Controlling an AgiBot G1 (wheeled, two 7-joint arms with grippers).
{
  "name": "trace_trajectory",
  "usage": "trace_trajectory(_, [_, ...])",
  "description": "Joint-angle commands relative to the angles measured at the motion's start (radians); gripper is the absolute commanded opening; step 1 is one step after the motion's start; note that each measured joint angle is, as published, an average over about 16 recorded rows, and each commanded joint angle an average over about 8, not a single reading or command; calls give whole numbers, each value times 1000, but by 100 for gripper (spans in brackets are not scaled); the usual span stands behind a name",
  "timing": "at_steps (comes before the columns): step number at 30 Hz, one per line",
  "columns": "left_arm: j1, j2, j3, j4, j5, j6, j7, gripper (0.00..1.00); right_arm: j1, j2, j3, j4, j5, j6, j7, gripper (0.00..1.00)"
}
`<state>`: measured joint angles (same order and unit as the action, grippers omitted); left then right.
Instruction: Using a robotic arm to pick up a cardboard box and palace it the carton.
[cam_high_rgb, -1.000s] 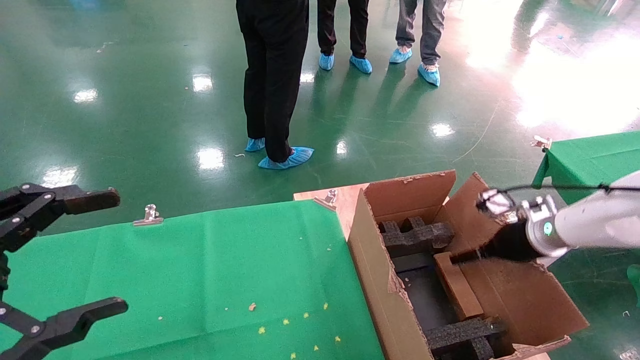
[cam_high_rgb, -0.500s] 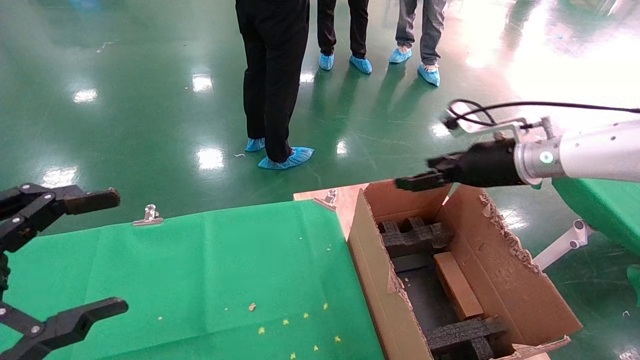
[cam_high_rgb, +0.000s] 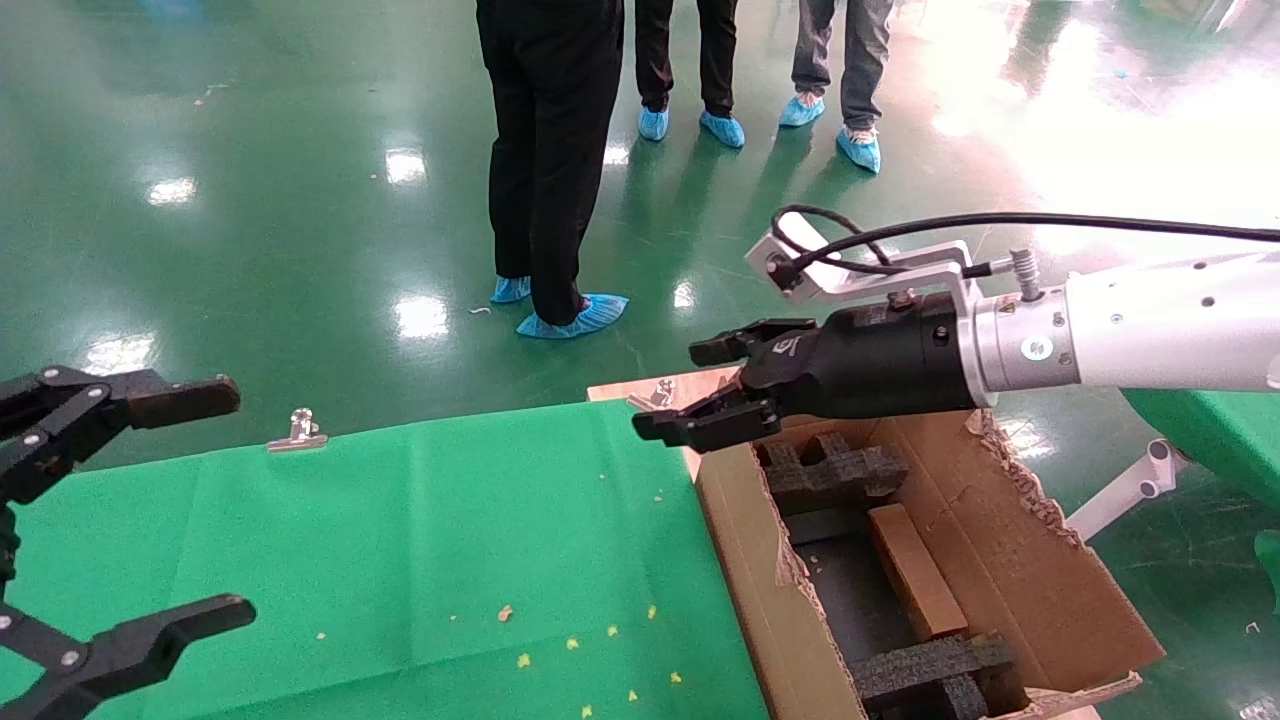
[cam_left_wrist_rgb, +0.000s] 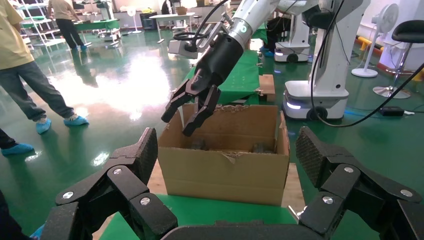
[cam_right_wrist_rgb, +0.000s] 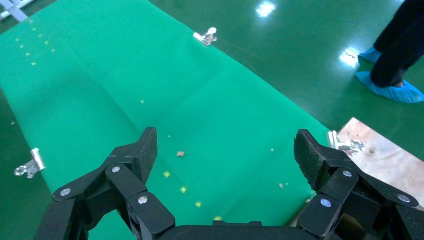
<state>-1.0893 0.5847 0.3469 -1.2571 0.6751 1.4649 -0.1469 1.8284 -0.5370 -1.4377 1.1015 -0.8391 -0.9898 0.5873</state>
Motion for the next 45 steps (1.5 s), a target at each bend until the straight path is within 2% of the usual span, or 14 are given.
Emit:
trace_trajectory(1, [0, 0, 0, 0, 0, 0, 0, 100, 0, 2, 0, 8, 4, -2, 0, 100])
trace_trajectory(6, [0, 0, 0, 0, 0, 0, 0, 100, -12, -2, 17, -5, 0, -7, -6, 100])
trace_trajectory(10, [0, 0, 0, 0, 0, 0, 0, 100, -46, -5, 70, 6, 5, -31, -25, 100])
trace_trajectory(45, [0, 0, 0, 0, 0, 0, 0, 100, -477, -47, 732, 114, 68, -320, -253, 100])
